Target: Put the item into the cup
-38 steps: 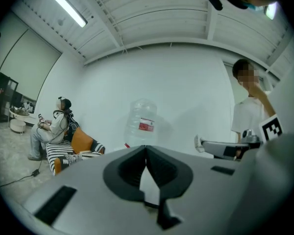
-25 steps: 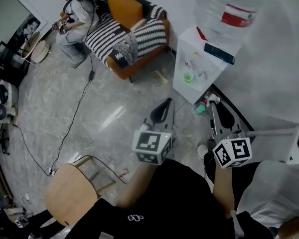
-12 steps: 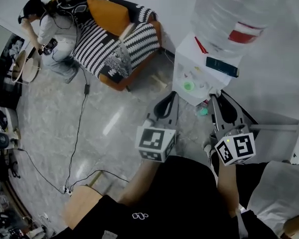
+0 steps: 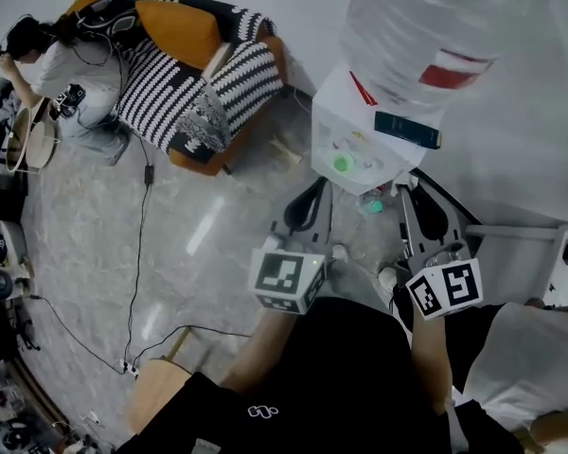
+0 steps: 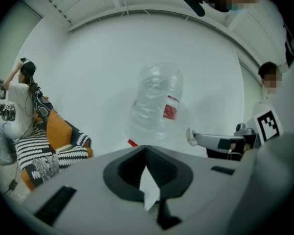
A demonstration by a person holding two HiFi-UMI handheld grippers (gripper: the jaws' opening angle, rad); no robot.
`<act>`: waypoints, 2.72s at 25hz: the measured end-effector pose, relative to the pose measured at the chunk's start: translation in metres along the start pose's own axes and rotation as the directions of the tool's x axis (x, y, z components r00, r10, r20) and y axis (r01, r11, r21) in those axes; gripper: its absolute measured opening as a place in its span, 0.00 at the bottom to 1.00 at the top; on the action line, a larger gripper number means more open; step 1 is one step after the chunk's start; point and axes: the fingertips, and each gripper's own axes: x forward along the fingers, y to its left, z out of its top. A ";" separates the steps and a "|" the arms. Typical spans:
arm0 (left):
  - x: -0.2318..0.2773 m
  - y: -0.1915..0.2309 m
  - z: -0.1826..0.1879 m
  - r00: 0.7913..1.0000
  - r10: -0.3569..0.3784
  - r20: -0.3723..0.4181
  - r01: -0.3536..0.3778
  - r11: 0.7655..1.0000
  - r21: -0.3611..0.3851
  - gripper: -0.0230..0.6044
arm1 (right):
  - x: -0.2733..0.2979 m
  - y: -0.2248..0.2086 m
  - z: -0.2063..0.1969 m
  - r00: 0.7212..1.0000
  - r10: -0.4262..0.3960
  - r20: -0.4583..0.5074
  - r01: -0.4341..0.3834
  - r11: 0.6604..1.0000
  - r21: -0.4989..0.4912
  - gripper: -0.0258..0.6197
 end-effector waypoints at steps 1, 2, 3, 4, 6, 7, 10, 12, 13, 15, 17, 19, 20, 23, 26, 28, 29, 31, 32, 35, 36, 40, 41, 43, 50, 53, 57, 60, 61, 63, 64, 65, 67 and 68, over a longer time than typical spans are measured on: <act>0.001 0.000 0.001 1.000 -0.002 -0.001 0.002 1.000 0.004 0.06 | 0.001 0.001 0.002 1.000 0.007 0.010 -0.007 1.000 0.003 0.14; 0.002 0.000 0.000 1.000 -0.004 -0.006 0.004 1.000 0.006 0.06 | 0.003 0.002 0.003 1.000 0.012 0.019 -0.012 1.000 0.005 0.14; 0.004 0.000 -0.001 1.000 -0.005 -0.013 0.005 1.000 0.007 0.06 | 0.005 0.002 0.003 1.000 0.018 0.021 -0.018 1.000 0.005 0.14; 0.005 0.000 -0.002 1.000 -0.003 -0.017 0.003 1.000 0.010 0.06 | 0.008 0.002 0.001 1.000 0.025 0.018 -0.025 1.000 0.007 0.14; 0.004 -0.001 -0.004 1.000 -0.006 -0.024 0.007 0.999 0.040 0.06 | 0.013 0.005 -0.008 0.999 0.043 0.005 -0.043 0.999 0.024 0.14; 0.005 -0.001 -0.004 1.000 -0.017 -0.024 0.019 0.997 0.068 0.06 | 0.016 0.006 -0.013 0.999 0.049 0.001 -0.049 0.998 0.038 0.14; 0.013 -0.003 0.000 0.998 -0.055 -0.011 0.056 0.994 0.093 0.06 | 0.023 0.003 -0.028 0.998 0.061 -0.011 -0.061 0.996 0.065 0.14; 0.016 -0.002 -0.006 0.997 -0.070 -0.021 0.072 0.995 0.071 0.06 | 0.027 0.001 -0.039 0.997 0.067 -0.025 -0.065 0.995 0.080 0.14; 0.018 0.000 -0.013 0.997 -0.074 -0.033 0.076 0.995 0.063 0.06 | 0.029 0.001 -0.045 0.997 0.068 -0.033 -0.065 0.994 0.085 0.14; 0.023 0.004 -0.029 0.995 -0.076 -0.057 0.079 0.995 0.053 0.06 | 0.031 -0.004 -0.058 0.997 0.061 -0.048 -0.056 0.995 0.085 0.14; 0.030 0.006 -0.047 0.993 -0.083 -0.082 0.087 0.995 0.051 0.06 | 0.032 -0.010 -0.072 0.997 0.050 -0.065 -0.044 0.995 0.093 0.14; 0.037 0.007 -0.061 0.991 -0.092 -0.094 0.097 0.994 0.049 0.06 | 0.033 -0.015 -0.086 0.995 0.055 -0.082 -0.046 0.993 0.112 0.14; 0.042 0.008 -0.067 0.991 -0.096 -0.094 0.101 0.994 0.046 0.06 | 0.035 -0.017 -0.091 0.994 0.060 -0.086 -0.050 0.992 0.115 0.14; 0.056 0.010 -0.087 0.990 -0.103 -0.097 0.107 0.994 0.036 0.06 | 0.037 -0.020 -0.107 0.993 0.062 -0.098 -0.050 0.991 0.122 0.14; 0.068 0.015 -0.110 0.988 -0.093 -0.123 0.094 0.996 0.003 0.06 | 0.040 -0.023 -0.129 0.990 0.057 -0.131 -0.038 0.989 0.141 0.14; 0.077 0.022 -0.124 0.988 -0.087 -0.130 0.086 0.996 -0.011 0.06 | 0.049 -0.025 -0.143 0.988 0.058 -0.140 -0.039 0.990 0.137 0.14; 0.081 0.026 -0.132 0.987 -0.085 -0.137 0.084 0.996 -0.011 0.06 | 0.053 -0.026 -0.151 0.988 0.059 -0.144 -0.040 0.990 0.133 0.14; 0.088 0.033 -0.153 0.983 -0.082 -0.162 0.082 0.997 -0.006 0.06 | 0.062 -0.029 -0.170 0.985 0.062 -0.159 -0.041 0.990 0.135 0.14; 0.091 0.037 -0.164 0.981 -0.079 -0.176 0.079 0.997 -0.008 0.06 | 0.065 -0.030 -0.182 0.984 0.063 -0.169 -0.040 0.989 0.141 0.14; 0.101 0.049 -0.194 0.979 -0.056 -0.196 0.053 0.998 -0.024 0.06 | 0.070 -0.032 -0.216 0.978 0.062 -0.197 -0.031 0.987 0.157 0.14; 0.104 0.053 -0.202 0.979 -0.047 -0.199 0.042 0.999 -0.031 0.06 | 0.072 -0.032 -0.227 0.977 0.062 -0.205 -0.028 0.986 0.162 0.14; 0.115 0.059 -0.231 0.974 -0.043 -0.222 0.032 0.998 -0.053 0.06 | 0.080 -0.037 -0.263 0.973 0.051 -0.224 -0.010 0.984 0.181 0.14; 0.118 0.059 -0.239 0.973 -0.049 -0.228 0.039 0.998 -0.049 0.06 | 0.082 -0.038 -0.272 0.973 0.045 -0.225 -0.003 0.983 0.184 0.14; 0.121 0.059 -0.253 0.970 -0.059 -0.238 0.050 0.998 -0.044 0.06 | 0.084 -0.039 -0.290 0.972 0.037 -0.232 0.008 0.982 0.191 0.14; 0.136 0.076 -0.298 0.960 -0.008 -0.279 -0.017 0.996 -0.086 0.06 | 0.105 -0.052 -0.344 0.958 -0.026 -0.285 0.060 0.992 0.110 0.14; 0.137 0.088 -0.312 0.953 0.046 -0.298 -0.074 0.994 -0.081 0.06 | 0.122 -0.053 -0.363 0.953 -0.040 -0.301 0.059 0.997 0.054 0.14; 0.137 0.097 -0.324 0.947 0.063 -0.315 -0.090 0.993 -0.073 0.06 | 0.144 -0.058 -0.375 0.948 -0.054 -0.312 0.062 0.998 0.017 0.14; 0.137 0.099 -0.329 0.944 0.071 -0.321 -0.101 0.992 -0.078 0.06 | 0.153 -0.069 -0.390 0.936 -0.116 -0.332 0.117 0.993 -0.015 0.14; 0.137 0.099 -0.331 0.943 0.069 -0.324 -0.101 0.992 -0.081 0.06 | 0.156 -0.074 -0.397 0.929 -0.144 -0.341 0.141 0.989 -0.033 0.14; 0.137 0.098 -0.336 0.940 0.063 -0.334 -0.096 0.992 -0.083 0.06 | 0.163 -0.079 -0.409 0.917 -0.179 -0.357 0.175 0.984 -0.044 0.14; 0.136 0.098 -0.338 0.939 0.061 -0.340 -0.096 0.992 -0.086 0.06 | 0.166 -0.081 -0.414 0.913 -0.187 -0.363 0.185 0.982 -0.041 0.14; 0.135 0.097 -0.341 0.937 0.060 -0.344 -0.097 0.991 -0.091 0.06 | 0.169 -0.082 -0.417 0.910 -0.192 -0.367 0.191 0.981 -0.039 0.14; 0.134 0.098 -0.346 0.934 0.061 -0.351 -0.101 0.990 -0.096 0.06 | 0.176 -0.086 -0.422 0.906 -0.201 -0.371 0.199 0.979 -0.044 0.14; 0.133 0.100 -0.348 0.933 0.063 -0.355 -0.103 0.990 -0.097 0.06 | 0.179 -0.088 -0.424 0.905 -0.206 -0.373 0.202 0.978 -0.050 0.14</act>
